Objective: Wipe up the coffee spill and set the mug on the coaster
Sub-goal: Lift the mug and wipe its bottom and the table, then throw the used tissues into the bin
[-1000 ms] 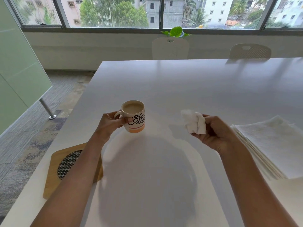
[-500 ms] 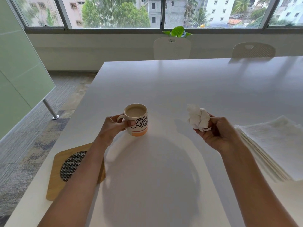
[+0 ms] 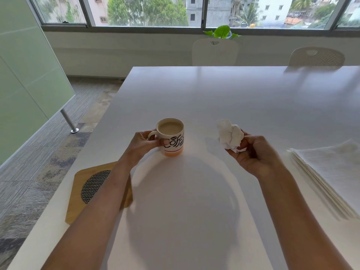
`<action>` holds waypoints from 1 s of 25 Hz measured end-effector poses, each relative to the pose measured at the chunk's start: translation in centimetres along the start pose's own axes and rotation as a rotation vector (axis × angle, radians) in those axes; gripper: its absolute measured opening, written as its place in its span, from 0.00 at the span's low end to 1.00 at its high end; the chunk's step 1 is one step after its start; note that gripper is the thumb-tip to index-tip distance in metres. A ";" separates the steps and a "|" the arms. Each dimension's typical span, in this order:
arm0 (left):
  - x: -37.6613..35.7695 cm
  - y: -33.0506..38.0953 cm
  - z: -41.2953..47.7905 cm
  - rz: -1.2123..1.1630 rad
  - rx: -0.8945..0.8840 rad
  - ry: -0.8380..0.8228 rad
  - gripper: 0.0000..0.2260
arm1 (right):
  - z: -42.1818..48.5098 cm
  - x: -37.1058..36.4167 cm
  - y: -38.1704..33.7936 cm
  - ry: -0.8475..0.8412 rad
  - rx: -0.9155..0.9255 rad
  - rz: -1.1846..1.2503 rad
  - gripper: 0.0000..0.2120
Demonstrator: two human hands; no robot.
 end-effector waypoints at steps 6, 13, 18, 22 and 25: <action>0.8 0.4 -0.9 0.091 0.043 0.027 0.11 | 0.3 -1.7 1.4 -0.048 -0.044 -0.006 0.26; 5.3 3.9 -3.8 0.221 -0.052 0.210 0.34 | 0.5 -5.2 2.1 -0.155 -0.075 -0.045 0.31; 5.5 8.1 -6.9 0.231 -0.132 0.270 0.22 | 0.0 -9.9 3.7 -0.309 -0.108 -0.167 0.31; 5.4 8.8 -9.5 0.076 -0.116 0.227 0.19 | -1.1 -14.7 7.1 -0.429 -0.121 -0.366 0.27; 6.8 8.4 -12.0 0.008 -0.085 0.234 0.21 | -2.6 -18.1 10.8 -0.547 -0.143 -0.486 0.26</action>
Point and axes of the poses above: each hand's wrist, its own z-axis towards the middle knuckle, its own x-axis out of the back of the hand, y = z × x, the point moved 8 cm from there along z, towards the middle knuckle, and after that the axes turned 3 degrees about -x, right-handed, at the moved point
